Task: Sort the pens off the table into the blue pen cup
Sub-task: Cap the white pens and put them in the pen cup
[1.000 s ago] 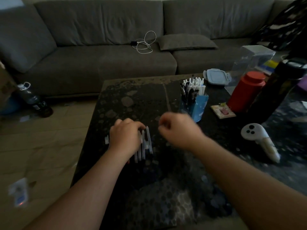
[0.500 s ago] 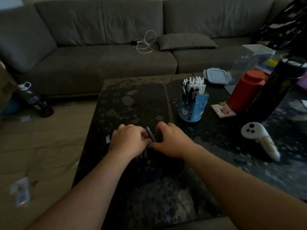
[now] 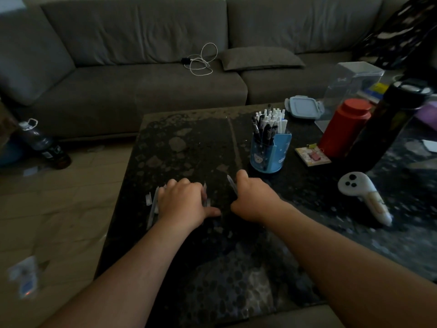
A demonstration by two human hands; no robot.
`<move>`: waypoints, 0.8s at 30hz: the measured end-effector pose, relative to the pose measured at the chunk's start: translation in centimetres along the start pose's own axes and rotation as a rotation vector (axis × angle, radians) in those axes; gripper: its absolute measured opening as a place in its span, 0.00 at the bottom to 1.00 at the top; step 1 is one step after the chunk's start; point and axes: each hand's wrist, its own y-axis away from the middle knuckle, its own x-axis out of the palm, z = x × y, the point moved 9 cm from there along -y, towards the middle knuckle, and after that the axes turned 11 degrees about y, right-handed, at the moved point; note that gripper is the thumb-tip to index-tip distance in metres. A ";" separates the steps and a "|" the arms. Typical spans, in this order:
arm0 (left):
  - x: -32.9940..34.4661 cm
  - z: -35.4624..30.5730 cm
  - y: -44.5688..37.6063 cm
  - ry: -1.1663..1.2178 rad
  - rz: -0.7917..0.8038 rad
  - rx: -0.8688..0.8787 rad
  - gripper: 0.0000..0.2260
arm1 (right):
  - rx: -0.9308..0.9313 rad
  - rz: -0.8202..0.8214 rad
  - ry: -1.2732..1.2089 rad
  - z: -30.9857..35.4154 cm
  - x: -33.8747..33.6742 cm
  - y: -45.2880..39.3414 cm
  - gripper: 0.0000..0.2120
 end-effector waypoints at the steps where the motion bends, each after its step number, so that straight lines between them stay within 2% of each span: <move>1: 0.0 -0.1 0.1 -0.003 0.009 0.003 0.24 | 0.011 0.006 -0.029 -0.3 0.0 0.0 0.26; 4: 0.1 -0.5 0.4 -0.020 0.025 0.020 0.21 | 0.023 0.020 -0.089 -0.7 -0.1 -0.2 0.24; 9: 0.2 -0.9 0.3 -0.035 0.006 0.043 0.15 | -0.001 0.035 -0.097 -0.7 -0.2 -0.2 0.12; 12: 0.3 -1.1 0.1 0.016 -0.059 0.065 0.13 | -0.013 0.031 -0.109 -0.8 -0.4 -0.1 0.10; 15: -1.1 -0.5 -0.1 0.406 -0.180 0.081 0.06 | -0.032 -0.032 -0.239 -0.8 -1.3 0.2 0.10; 17: -1.5 0.2 -0.3 0.749 -0.180 0.051 0.05 | -0.062 -0.150 -0.267 -0.8 -2.5 0.6 0.11; 20: -1.1 0.6 -0.2 1.077 -0.166 -0.020 0.07 | -0.127 -0.404 -0.206 -0.7 -4.8 1.4 0.10; 24: -0.9 1.2 -0.1 1.373 -0.206 -0.091 0.13 | -0.207 -0.481 -0.127 0.1 -5.4 1.7 0.10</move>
